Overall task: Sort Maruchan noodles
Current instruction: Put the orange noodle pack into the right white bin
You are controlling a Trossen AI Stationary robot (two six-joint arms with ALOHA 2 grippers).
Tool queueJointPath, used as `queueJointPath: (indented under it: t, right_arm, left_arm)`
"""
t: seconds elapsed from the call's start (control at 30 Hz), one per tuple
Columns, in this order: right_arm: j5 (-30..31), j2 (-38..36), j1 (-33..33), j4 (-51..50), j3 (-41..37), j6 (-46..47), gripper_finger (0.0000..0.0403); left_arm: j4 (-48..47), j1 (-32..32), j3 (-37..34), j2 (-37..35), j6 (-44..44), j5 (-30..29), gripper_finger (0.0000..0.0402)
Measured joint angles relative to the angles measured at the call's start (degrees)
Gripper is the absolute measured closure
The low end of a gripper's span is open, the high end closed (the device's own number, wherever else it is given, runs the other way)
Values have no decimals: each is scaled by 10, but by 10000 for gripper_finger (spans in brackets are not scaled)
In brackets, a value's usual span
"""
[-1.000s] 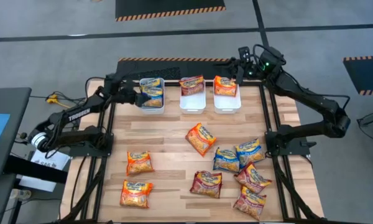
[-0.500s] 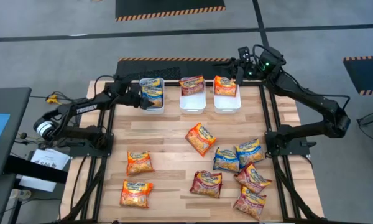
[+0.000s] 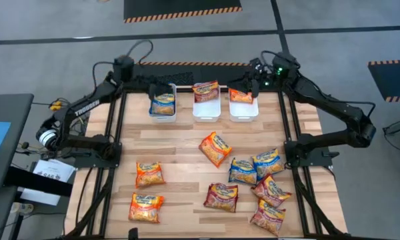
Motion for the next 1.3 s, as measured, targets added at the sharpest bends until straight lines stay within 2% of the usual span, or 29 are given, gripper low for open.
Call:
queueJointPath:
  t: [0.2, 0.4, 0.57, 0.8, 0.97, 1.1, 1.3]
  right_arm:
    - [18, 0, 3, -221, 0, -14, 235]
    - [79, 0, 36, -357, 0, -33, 235]
    - [102, 0, 72, -366, -30, -37, 235]
    - [108, 29, 106, -344, -68, -11, 225]
    - [148, 81, 134, -337, -73, -10, 191]
    - [149, 127, 152, -306, -73, -13, 161]
    - [164, 190, 166, -297, -73, -11, 153]
  left_arm:
    - [-1, -32, 80, -10, -14, 68, 203]
    - [-18, -52, 91, -58, -36, 71, 203]
    - [-83, -57, 91, -115, -36, 37, 203]
    - [-152, -95, 91, -188, -16, -37, 203]
    - [-210, -121, 91, -223, -5, -101, 203]
    - [-242, -135, 91, -239, -5, -133, 203]
    - [-252, -150, 91, -244, -5, -148, 203]
